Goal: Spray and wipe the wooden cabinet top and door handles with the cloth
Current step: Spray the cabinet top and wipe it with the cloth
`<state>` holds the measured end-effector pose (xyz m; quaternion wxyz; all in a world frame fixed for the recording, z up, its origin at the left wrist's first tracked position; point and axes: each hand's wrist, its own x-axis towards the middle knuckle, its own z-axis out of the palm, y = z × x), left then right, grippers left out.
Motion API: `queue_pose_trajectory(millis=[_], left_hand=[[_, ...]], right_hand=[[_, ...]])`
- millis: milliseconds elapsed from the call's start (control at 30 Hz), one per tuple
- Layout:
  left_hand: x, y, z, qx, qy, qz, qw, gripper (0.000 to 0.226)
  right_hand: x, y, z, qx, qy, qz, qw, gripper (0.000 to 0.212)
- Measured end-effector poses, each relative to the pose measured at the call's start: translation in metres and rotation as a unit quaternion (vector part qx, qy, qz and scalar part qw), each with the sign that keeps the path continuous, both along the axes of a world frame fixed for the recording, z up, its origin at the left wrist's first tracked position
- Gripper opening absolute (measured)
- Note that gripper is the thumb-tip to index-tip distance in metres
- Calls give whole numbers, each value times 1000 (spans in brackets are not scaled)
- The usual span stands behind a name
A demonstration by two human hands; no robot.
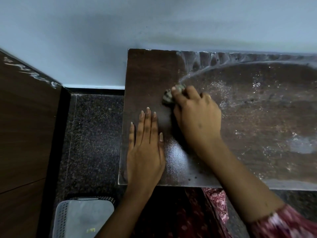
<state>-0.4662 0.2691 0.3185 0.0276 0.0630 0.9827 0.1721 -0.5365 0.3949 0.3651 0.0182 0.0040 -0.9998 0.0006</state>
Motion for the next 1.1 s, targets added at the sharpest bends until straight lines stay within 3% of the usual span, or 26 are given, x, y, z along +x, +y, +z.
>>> queue_pose_trajectory(millis=[233, 367, 667, 900, 1100], left_hand=[[0, 1, 1, -2, 2, 0, 1000, 52], [0, 0, 1, -5, 3, 0, 1000, 52], [1, 0, 0, 0, 14, 0, 1000, 52], [1, 1, -2, 15, 30, 0, 999, 52], [6, 5, 1, 33, 48, -18, 998, 49]], right_hand=[[-104, 6, 3, -2, 10, -17, 1000, 31], [-111, 10, 1, -6, -7, -27, 1000, 30], [15, 4, 2, 11, -9, -21, 1000, 37], [132, -8, 6, -41, -56, -12, 998, 59], [187, 0, 0, -49, -18, 12, 999, 40]])
